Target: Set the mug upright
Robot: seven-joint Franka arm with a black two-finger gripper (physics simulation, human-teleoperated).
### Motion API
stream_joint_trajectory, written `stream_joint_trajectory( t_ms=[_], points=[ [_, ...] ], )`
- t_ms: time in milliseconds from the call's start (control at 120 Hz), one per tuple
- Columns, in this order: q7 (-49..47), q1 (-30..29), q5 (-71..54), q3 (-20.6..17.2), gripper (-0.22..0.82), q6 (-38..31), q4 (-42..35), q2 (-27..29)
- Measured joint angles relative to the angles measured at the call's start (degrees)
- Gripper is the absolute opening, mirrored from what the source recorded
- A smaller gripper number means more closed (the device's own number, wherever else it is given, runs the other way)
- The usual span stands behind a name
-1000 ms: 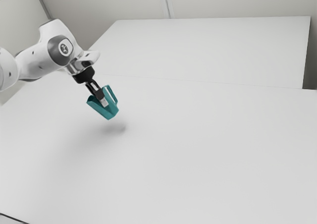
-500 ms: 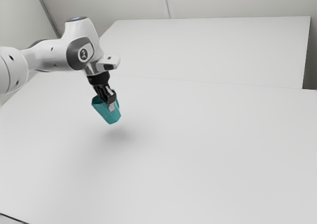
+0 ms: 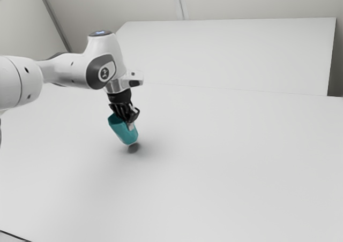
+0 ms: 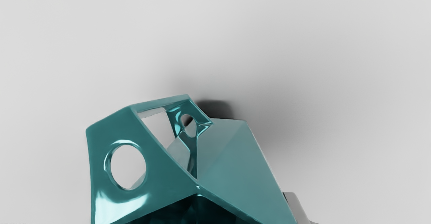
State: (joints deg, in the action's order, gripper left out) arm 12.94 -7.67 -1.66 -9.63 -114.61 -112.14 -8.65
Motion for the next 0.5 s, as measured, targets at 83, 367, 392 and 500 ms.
stream_joint_trajectory(
  t_ms=[83,367,392,500],
  points=[
    [-2.04,0.07,-0.19,-0.50,-0.18,-0.94,-0.70,-0.17],
    [-7.35,0.01,-0.40,-0.66,-0.18,-2.90,-0.99,-2.16],
    [-7.72,0.01,-0.41,-0.66,-0.18,-3.05,-0.99,-2.24],
    [-9.37,0.01,-0.41,-1.14,-0.17,-3.57,-1.07,-2.50]
  ],
)
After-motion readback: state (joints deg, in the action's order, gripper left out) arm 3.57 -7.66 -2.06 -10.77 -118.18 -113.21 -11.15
